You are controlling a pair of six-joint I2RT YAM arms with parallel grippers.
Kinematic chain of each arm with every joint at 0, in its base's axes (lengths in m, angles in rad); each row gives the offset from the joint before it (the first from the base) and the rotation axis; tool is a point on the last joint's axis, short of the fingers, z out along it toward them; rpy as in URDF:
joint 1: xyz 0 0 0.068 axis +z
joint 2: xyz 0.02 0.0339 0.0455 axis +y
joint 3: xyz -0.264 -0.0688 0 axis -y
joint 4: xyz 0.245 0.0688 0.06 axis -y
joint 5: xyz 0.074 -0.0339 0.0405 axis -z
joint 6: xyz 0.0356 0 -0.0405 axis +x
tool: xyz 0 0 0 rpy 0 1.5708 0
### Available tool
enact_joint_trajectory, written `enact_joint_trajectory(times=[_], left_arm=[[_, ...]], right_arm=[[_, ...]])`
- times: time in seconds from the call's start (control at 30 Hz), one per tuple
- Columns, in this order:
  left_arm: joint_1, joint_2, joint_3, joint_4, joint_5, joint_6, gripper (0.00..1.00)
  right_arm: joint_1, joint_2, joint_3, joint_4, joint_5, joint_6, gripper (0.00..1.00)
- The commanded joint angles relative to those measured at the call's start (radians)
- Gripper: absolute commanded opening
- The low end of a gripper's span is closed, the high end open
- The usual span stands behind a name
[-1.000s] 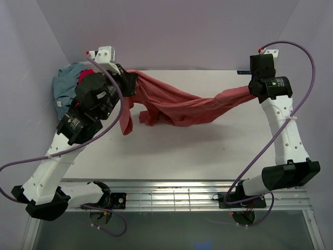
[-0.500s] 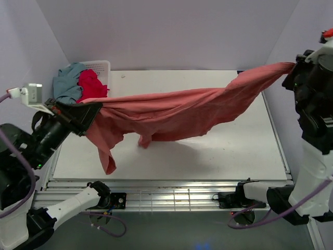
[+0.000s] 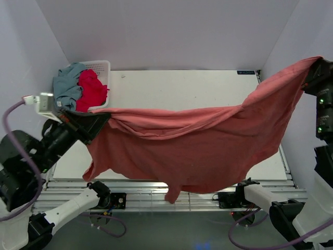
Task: Fold and stack the t-shirts
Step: Flatten the tshirt out
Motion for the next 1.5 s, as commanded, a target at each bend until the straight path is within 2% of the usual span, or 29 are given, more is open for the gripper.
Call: enact_joint_trajectory(times=[0.0,0.13,0.2,0.27,0.3,0.33,0.37,0.4,0.43,0.5,0.53,0.57,0.7,0.8,0.97,1.07,1.1,1.13,1.2,1.47], left_arm=[[0.000,0.066,-0.184,0.032,-0.123,0.006,0.00],[0.000,0.175,-0.401,0.115,-0.271,0.024,0.00],[0.016,0.274,-0.490,0.171,-0.266,0.032,0.00],[0.083,0.342,-0.559,0.278,-0.159,0.030,0.01],[0.132,0.377,-0.646,0.323,-0.094,0.032,0.03],[0.182,0.451,-0.695,0.374,-0.024,0.023,0.09],[0.289,0.489,-0.740,0.462,0.101,0.013,0.10],[0.330,0.531,-0.805,0.492,0.113,-0.002,0.10],[0.355,0.607,-0.824,0.518,0.095,-0.001,0.18],[0.388,0.661,-0.841,0.584,0.025,0.015,0.22],[0.393,0.690,-0.841,0.603,0.018,0.016,0.28],[0.396,0.698,-0.835,0.623,0.015,0.010,0.41],[0.398,0.697,-0.803,0.673,-0.078,-0.010,0.42],[0.398,0.715,-0.762,0.678,-0.089,0.010,0.47],[0.398,0.709,-0.743,0.678,-0.121,0.013,0.48],[0.398,0.689,-0.749,0.638,-0.106,0.004,0.42],[0.396,0.686,-0.752,0.621,-0.094,0.001,0.37],[0.396,0.686,-0.754,0.603,-0.076,0.000,0.23],[0.393,0.685,-0.777,0.562,-0.034,-0.014,0.17],[0.356,0.633,-0.866,0.490,-0.054,-0.030,0.46]], right_arm=[[-0.004,0.111,-0.092,0.150,0.009,0.000,0.08],[-0.004,0.264,-0.222,0.224,0.024,0.000,0.08],[-0.004,0.321,-0.258,0.267,0.026,0.001,0.08],[-0.004,0.411,-0.276,0.284,0.023,0.004,0.08],[-0.004,0.440,-0.284,0.293,0.020,0.006,0.08],[-0.004,0.491,-0.290,0.305,0.015,0.009,0.08],[-0.004,0.516,-0.308,0.307,0.010,0.015,0.08],[-0.002,0.536,-0.325,0.311,0.006,0.021,0.08],[-0.002,0.552,-0.345,0.330,0.001,0.023,0.08],[0.005,0.580,-0.424,0.356,0.004,0.023,0.08],[0.007,0.591,-0.452,0.385,0.012,0.016,0.08],[0.008,0.599,-0.474,0.391,0.013,0.013,0.08],[0.017,0.617,-0.546,0.411,0.013,0.012,0.08],[0.031,0.617,-0.603,0.436,0.013,0.010,0.08],[0.050,0.637,-0.661,0.443,0.027,0.007,0.08],[0.057,0.635,-0.689,0.448,0.041,0.007,0.08],[0.059,0.635,-0.695,0.449,0.043,0.007,0.08],[0.059,0.632,-0.701,0.453,0.046,0.007,0.08],[0.060,0.628,-0.715,0.453,0.041,0.009,0.08],[0.071,0.612,-0.744,0.448,0.043,0.016,0.08]])
